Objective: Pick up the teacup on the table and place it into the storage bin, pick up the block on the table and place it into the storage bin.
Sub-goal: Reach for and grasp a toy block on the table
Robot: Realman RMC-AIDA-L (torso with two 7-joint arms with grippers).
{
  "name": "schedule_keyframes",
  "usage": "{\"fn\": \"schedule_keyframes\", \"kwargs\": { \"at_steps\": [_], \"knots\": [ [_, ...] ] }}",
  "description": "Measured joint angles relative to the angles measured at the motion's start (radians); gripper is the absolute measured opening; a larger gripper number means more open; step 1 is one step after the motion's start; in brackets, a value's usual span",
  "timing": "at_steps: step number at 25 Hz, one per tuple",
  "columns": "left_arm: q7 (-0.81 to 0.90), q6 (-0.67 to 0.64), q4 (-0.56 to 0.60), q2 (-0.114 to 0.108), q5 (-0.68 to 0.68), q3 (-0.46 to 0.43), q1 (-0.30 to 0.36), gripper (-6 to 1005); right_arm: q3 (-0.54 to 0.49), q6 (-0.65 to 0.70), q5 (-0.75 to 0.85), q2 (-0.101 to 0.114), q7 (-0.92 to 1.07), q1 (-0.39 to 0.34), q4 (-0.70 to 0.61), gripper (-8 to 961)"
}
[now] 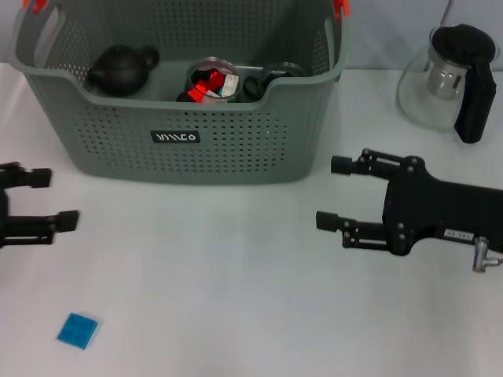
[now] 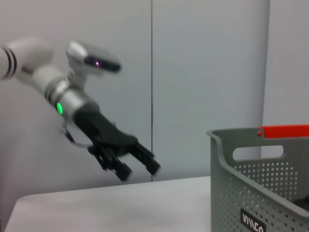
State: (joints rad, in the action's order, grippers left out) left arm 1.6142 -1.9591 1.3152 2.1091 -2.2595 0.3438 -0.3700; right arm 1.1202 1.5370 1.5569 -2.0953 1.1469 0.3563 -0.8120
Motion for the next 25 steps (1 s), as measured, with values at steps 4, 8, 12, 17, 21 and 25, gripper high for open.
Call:
{"fn": "schedule_keyframes", "kwargs": {
  "at_steps": [4, 8, 12, 17, 21, 25],
  "knots": [
    [0.127, -0.081, 0.278, 0.012, -0.129, 0.116, 0.006, 873, -0.007, -0.011, 0.000, 0.000, -0.001, 0.005, -0.001, 782],
    [0.188, -0.068, 0.419, 0.052, -0.328, 0.274, 0.009, 873, -0.008, -0.013, 0.000, 0.000, 0.003, 0.016, -0.001, 898],
    [0.266, -0.048, 0.449, 0.068, -0.410, 0.458, 0.026, 872, -0.009, -0.014, 0.000, 0.000, 0.008, 0.033, 0.004, 924],
    [0.399, 0.015, 0.400, 0.069, -0.469, 0.645, 0.039, 873, -0.016, -0.033, 0.000, 0.000, 0.009, 0.042, 0.006, 924],
    [0.446, 0.062, 0.352, 0.070, -0.527, 0.774, 0.039, 873, -0.019, -0.037, 0.000, 0.000, 0.009, 0.043, 0.008, 924],
    [0.449, 0.110, 0.315, 0.070, -0.581, 0.859, 0.048, 872, -0.022, -0.039, -0.001, 0.000, 0.005, 0.045, 0.017, 924]
  ]
}}
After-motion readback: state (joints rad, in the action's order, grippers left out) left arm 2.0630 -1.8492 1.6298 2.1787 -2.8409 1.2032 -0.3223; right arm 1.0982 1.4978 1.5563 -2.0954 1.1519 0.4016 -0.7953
